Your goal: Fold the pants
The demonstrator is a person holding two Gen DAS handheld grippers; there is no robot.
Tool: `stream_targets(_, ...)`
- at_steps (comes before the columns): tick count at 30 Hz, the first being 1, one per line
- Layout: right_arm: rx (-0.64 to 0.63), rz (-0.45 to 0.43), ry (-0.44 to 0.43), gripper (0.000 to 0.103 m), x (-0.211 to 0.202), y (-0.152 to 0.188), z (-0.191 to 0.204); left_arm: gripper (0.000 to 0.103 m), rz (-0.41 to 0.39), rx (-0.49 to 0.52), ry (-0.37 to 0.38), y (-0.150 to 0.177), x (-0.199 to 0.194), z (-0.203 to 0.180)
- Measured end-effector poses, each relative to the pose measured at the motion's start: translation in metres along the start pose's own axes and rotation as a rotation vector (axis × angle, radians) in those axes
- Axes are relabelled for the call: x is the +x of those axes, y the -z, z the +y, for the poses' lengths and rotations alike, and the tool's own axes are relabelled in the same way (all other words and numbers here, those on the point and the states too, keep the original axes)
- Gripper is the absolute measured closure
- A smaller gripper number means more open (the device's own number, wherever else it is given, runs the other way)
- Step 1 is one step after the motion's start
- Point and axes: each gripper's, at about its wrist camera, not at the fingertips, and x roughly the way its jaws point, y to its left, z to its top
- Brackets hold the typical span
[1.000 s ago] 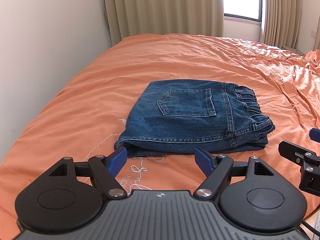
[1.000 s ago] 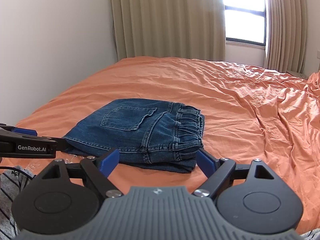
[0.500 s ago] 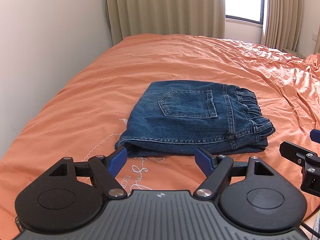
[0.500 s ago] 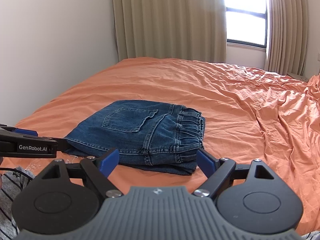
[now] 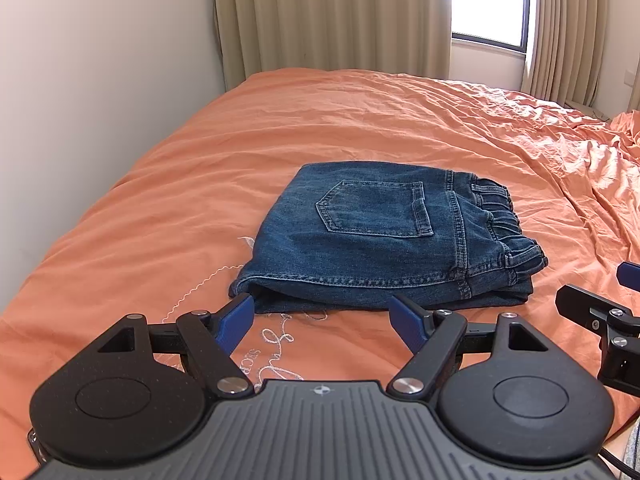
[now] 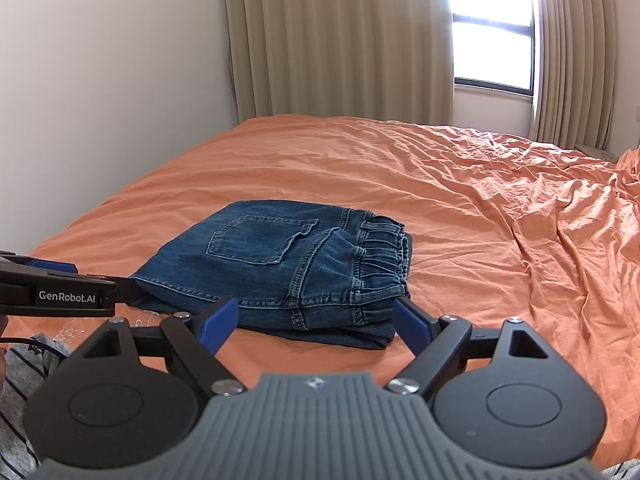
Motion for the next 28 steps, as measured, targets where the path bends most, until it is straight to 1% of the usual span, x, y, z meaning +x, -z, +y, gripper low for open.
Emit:
stream_targets(10,0.001,-0.001,-0.001,0.022,-0.0005,0.0002,0.0015,0.013,-0.01,0.016,0.0,0.0006,-0.0023,-0.0034)
stream_targets(14,-0.003,-0.003,-0.002,0.022,0.0002,0.0004,0.0045,0.016,-0.008,0.01,0.006,0.0002,-0.003,-0.0038)
stream_targets(28,0.004,-0.008,-0.002,0.022,-0.0016,0.0004,0.0043,0.017,-0.032,0.024,0.007,-0.0009,-0.0072,-0.0081)
